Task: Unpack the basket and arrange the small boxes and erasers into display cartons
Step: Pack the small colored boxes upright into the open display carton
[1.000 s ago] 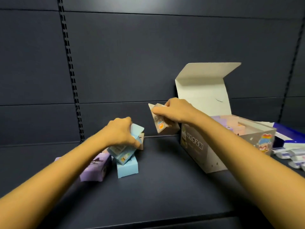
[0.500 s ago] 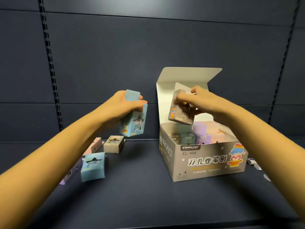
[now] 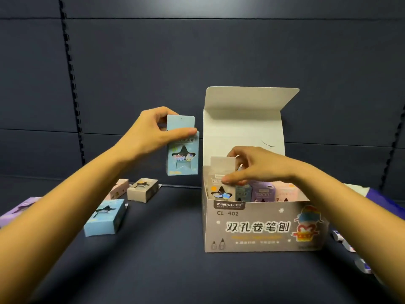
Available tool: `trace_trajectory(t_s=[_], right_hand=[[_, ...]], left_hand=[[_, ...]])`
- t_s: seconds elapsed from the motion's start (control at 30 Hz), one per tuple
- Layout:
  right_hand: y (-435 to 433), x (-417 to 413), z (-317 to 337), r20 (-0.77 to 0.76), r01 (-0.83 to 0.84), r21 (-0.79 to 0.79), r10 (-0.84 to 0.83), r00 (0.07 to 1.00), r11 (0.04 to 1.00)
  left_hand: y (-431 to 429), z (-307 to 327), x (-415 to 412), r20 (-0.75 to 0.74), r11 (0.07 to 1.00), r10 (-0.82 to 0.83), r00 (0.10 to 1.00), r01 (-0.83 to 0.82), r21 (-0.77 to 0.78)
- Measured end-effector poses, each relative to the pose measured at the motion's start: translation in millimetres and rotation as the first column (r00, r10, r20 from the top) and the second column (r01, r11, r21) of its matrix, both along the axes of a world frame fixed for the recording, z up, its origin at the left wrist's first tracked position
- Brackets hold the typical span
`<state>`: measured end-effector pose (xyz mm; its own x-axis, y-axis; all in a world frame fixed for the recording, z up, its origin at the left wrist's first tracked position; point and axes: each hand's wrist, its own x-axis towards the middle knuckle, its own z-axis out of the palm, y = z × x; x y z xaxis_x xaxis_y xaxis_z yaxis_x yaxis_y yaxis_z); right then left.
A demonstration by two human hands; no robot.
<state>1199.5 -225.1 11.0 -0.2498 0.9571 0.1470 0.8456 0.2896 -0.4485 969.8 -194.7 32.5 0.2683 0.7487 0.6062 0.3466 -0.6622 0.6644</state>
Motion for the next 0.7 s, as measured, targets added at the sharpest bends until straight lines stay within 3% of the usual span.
trace_trajectory(t_s=[0.13, 0.57, 0.7], right_hand=[[6, -4, -9, 0.054, -0.071, 0.021, 0.07, 0.996, 0.997], [10, -10, -24, 0.187, -0.052, 0.106, 0.032, 0.982, 0.993], [2, 9, -7, 0.033, 0.003, 0.1, -0.006, 0.999, 0.995]], left_hand=[[2, -2, -2, 0.05, 1.0, 0.002, 0.999, -0.003, 0.021], [-6, -13, 24, 0.176, 0.991, -0.131, 0.976, 0.124, 0.049], [-10, -13, 41, 0.19, 0.985, -0.165, 0.968, 0.151, 0.087]])
